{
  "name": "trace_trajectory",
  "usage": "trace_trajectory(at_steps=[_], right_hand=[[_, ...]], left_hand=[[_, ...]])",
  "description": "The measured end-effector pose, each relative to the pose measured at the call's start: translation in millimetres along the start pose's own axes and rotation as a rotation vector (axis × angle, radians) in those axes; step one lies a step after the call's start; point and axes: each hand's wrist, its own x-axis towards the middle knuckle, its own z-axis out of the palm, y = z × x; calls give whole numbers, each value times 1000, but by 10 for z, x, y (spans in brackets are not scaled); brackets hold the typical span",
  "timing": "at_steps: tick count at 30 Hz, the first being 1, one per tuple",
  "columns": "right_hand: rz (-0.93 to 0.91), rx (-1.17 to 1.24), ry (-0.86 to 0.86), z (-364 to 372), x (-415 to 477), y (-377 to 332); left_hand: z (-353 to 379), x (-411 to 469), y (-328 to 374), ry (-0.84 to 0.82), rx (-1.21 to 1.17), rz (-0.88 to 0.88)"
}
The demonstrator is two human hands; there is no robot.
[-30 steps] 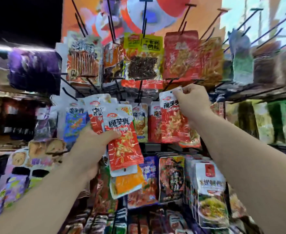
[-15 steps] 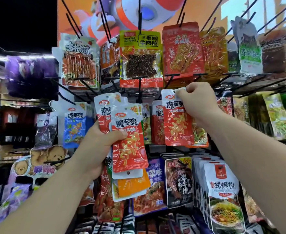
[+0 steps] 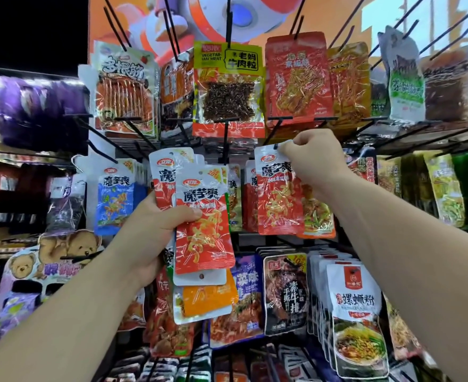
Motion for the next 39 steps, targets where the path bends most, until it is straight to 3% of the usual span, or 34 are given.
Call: trace_trajectory(at_steps=[5,10,13,18,25,32,39], right_hand=[[-89,-249,6,38,9,122],[-515,-537,116,29,-186,260],[-725,-829,26,-8,-223,410],[-710,-1232,-270,-28,-285,463],[-628,-1570,-474,74,-261,398],[-616,-1684,-569,79,-216,361],[-652,-1609,-627,-105,-317,357]], left_hand=[[-6,-5,-12,-1,13,23],[-11,16,-31,18,26,18],[-24,25,-44,32,25,11],[-11,25,-44,32,26,11],[-18,38,-43,27,26,7],[-25,31,-48,28,19,14],[-10,29,-52,33,35,18]])
